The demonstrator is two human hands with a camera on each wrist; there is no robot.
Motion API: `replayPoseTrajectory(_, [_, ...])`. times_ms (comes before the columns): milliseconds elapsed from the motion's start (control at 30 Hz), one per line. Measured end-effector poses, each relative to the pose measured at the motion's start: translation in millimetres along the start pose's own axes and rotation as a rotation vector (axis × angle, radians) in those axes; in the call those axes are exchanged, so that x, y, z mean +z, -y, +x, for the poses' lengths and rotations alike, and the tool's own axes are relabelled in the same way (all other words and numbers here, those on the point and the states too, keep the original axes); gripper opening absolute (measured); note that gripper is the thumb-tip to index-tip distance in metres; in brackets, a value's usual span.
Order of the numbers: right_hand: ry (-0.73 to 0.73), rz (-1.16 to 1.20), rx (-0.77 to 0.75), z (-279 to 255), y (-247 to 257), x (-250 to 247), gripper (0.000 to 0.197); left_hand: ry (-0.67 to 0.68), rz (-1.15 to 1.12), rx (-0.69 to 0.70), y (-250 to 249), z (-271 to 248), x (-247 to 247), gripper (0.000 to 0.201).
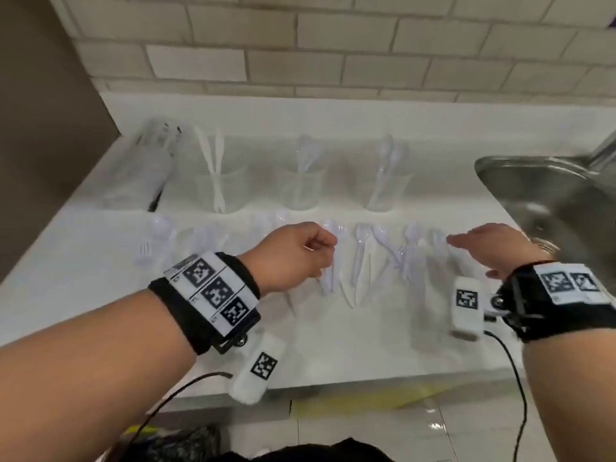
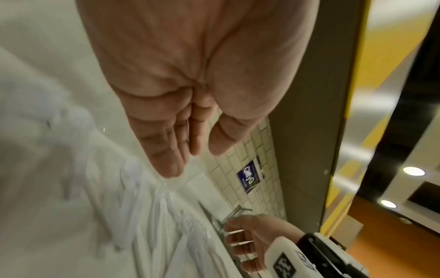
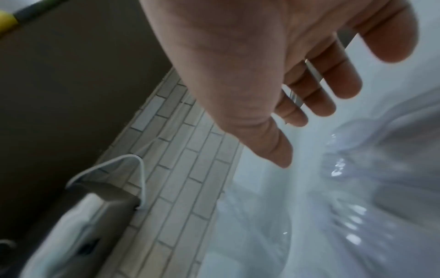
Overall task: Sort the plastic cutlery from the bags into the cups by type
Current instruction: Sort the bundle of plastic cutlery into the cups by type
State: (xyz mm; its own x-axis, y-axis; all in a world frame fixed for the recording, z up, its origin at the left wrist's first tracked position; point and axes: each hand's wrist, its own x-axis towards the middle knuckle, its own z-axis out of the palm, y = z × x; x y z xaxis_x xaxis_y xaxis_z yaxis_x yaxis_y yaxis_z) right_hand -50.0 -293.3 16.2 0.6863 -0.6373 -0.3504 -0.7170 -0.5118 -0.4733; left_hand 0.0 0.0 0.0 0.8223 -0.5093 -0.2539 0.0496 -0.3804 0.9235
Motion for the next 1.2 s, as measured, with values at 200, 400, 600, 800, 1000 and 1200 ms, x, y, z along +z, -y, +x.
replayPoseTrajectory(200, [0.101,-0.181,0.064,8.7,0.6,14.8,0.06,0.084,-0.041,-0.128,-11.2,41.4,37.7,0.03])
replayPoseTrajectory(400, [0.172,-0.263,0.02,-1.3,13.0,35.4,0.072,0.142,0.115,-0.209,-24.6,63.4,66.0,0.046])
replayPoseTrajectory(600, [0.204,-0.423,-0.096,-5.8,31.4,53.9,0.091,0.042,-0.17,-0.333,-31.2,73.8,72.2,0.064])
replayPoseTrajectory(800, [0.228,-0.483,-0.151,-12.2,49.9,65.0,0.052,0.109,-0.289,-0.387,-31.8,78.7,74.9,0.069])
replayPoseTrajectory(1000, [0.211,-0.632,-0.177,-0.8,59.7,81.6,0.036,0.131,-0.252,-0.359,-31.5,81.3,83.7,0.067])
replayPoseTrajectory(1200, [0.182,-0.66,-0.21,12.6,61.3,93.4,0.024,0.214,-0.256,-0.402,-27.4,85.7,81.3,0.078])
